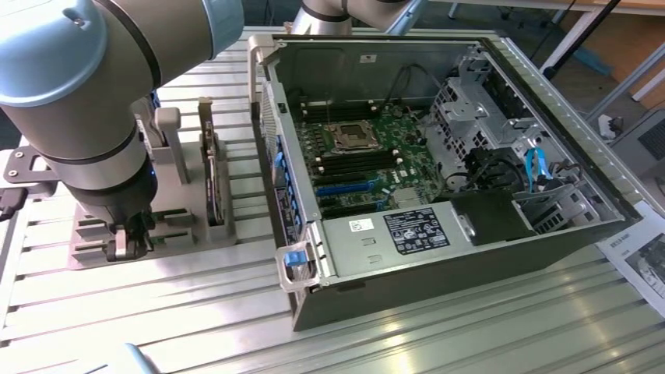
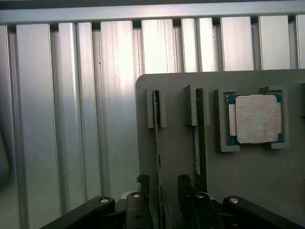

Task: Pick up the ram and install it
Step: 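Pick up the ram and move it above insertion slot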

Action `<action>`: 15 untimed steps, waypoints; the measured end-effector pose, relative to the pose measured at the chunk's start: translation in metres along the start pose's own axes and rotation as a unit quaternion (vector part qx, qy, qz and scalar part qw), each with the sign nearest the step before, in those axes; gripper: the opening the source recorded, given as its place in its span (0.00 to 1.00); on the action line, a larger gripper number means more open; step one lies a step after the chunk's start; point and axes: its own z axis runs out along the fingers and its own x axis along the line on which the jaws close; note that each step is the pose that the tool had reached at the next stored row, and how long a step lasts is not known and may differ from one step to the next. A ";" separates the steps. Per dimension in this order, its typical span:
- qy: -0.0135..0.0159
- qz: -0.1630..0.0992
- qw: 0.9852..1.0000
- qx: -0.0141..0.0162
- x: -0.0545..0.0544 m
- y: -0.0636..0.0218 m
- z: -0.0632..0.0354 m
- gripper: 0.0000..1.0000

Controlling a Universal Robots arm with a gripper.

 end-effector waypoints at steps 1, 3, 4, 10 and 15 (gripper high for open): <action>0.000 0.000 1.000 0.000 0.000 0.0000 0.0000 0.36; 0.000 0.000 1.000 0.000 0.000 0.0000 0.0000 0.29; 0.000 0.000 1.000 0.000 0.000 0.0000 0.0000 0.29; 0.000 0.000 1.000 0.000 -0.001 0.0000 0.0001 0.29; 0.000 0.000 1.000 0.000 -0.001 0.0001 0.0001 0.29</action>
